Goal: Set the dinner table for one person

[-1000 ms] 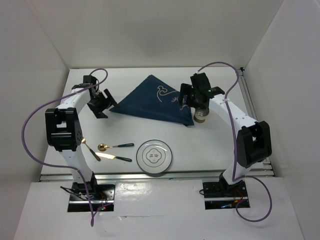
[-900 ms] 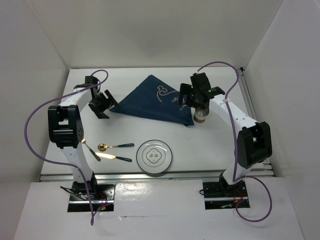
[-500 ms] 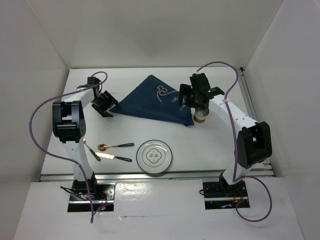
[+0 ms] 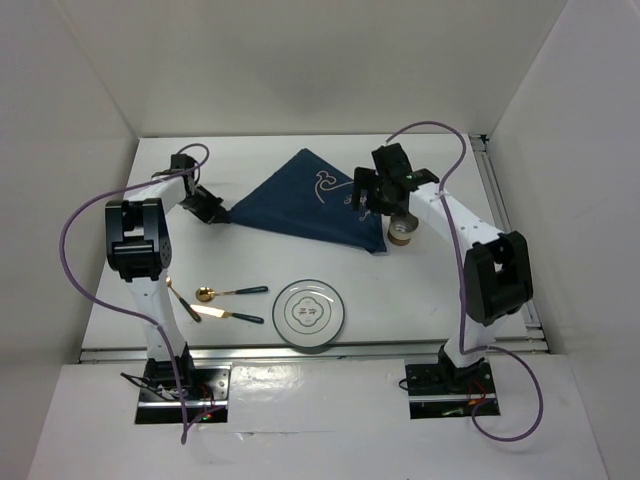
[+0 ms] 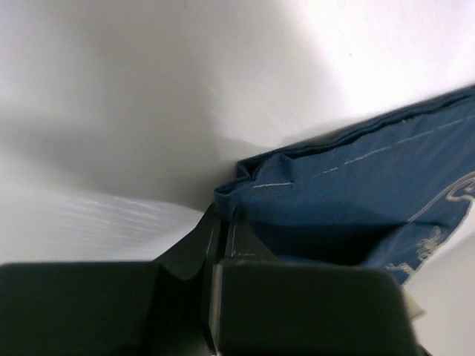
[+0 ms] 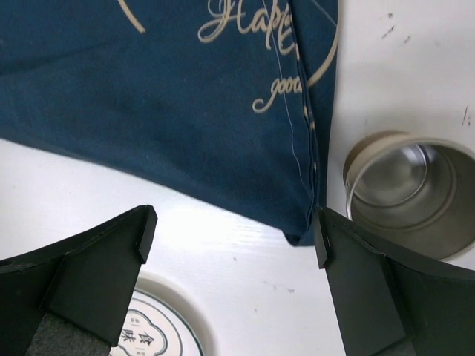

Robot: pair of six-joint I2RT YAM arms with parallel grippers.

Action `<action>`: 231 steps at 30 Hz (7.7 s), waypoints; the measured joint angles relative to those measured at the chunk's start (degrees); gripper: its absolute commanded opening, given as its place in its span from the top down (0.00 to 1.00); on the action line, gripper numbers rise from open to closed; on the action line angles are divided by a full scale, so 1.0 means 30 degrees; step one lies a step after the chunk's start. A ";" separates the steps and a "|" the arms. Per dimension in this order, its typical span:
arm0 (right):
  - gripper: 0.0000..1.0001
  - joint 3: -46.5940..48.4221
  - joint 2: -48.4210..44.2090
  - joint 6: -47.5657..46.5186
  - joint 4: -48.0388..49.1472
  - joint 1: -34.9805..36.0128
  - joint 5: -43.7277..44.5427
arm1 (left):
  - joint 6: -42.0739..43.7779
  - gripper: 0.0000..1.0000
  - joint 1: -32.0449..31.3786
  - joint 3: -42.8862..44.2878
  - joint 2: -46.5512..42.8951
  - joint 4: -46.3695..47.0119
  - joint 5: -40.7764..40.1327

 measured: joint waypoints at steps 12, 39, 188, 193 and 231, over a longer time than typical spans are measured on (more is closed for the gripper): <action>0.23 1.3209 1.0375 0.0634 -0.3730 0.0051 0.2018 | 0.1370 1.00 0.0284 -0.2572 -0.2892 -0.0233 -0.0284; 0.26 1.6844 1.5402 0.4976 -0.6411 0.2994 0.8626 | 0.2951 1.00 0.0495 -0.4605 -0.4714 -0.0437 -0.0117; 1.00 1.0506 0.3453 -0.3861 0.7715 0.0721 -0.0933 | 0.4204 1.00 0.2849 1.1045 -0.1348 -0.4211 0.4838; 0.29 0.0124 -0.3650 -0.4787 1.3974 0.0546 -0.0255 | 0.3912 1.00 0.3075 0.7876 -0.3767 -0.2994 0.5588; 0.51 0.9763 1.2539 -0.1945 0.2914 -0.0306 -0.2419 | 0.5391 1.00 0.1217 -0.1734 -0.3585 -0.0466 0.4182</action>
